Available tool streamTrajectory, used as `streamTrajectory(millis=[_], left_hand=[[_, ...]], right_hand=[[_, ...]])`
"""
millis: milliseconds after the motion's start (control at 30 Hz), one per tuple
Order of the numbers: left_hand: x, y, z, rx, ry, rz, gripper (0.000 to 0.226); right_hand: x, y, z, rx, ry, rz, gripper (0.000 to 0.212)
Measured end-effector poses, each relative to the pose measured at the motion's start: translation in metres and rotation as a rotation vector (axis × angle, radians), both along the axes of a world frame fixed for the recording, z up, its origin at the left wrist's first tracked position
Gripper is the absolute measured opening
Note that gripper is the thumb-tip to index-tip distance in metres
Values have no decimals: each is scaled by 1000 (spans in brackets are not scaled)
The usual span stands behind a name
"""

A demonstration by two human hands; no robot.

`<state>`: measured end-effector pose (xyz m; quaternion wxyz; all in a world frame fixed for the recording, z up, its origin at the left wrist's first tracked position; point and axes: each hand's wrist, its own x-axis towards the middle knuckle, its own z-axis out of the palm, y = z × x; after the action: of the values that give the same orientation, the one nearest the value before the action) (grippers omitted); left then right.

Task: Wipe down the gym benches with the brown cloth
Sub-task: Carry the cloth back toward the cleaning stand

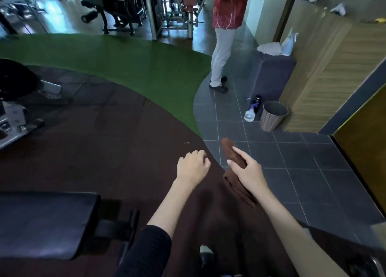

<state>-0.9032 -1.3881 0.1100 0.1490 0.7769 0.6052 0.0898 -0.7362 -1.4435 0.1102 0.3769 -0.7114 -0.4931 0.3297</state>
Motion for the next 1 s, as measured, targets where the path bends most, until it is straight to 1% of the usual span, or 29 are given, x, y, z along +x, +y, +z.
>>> streamTrajectory(millis=[200, 367, 533, 700, 833, 1000], left_hand=[[16, 135, 9, -20, -5, 7, 31], [21, 246, 5, -25, -13, -3, 31], [24, 366, 4, -29, 0, -67, 29], [37, 477, 9, 9, -1, -151, 28], [60, 553, 8, 16, 5, -227, 28], [104, 650, 1, 3, -21, -267, 28]], right_hand=[[11, 137, 9, 2, 45, -2, 48], [15, 239, 1, -5, 15, -2, 49], [18, 349, -4, 13, -2, -59, 48], [23, 445, 2, 40, -14, -100, 48], [41, 512, 1, 33, 7, -142, 50], [81, 599, -4, 43, -12, -227, 49]])
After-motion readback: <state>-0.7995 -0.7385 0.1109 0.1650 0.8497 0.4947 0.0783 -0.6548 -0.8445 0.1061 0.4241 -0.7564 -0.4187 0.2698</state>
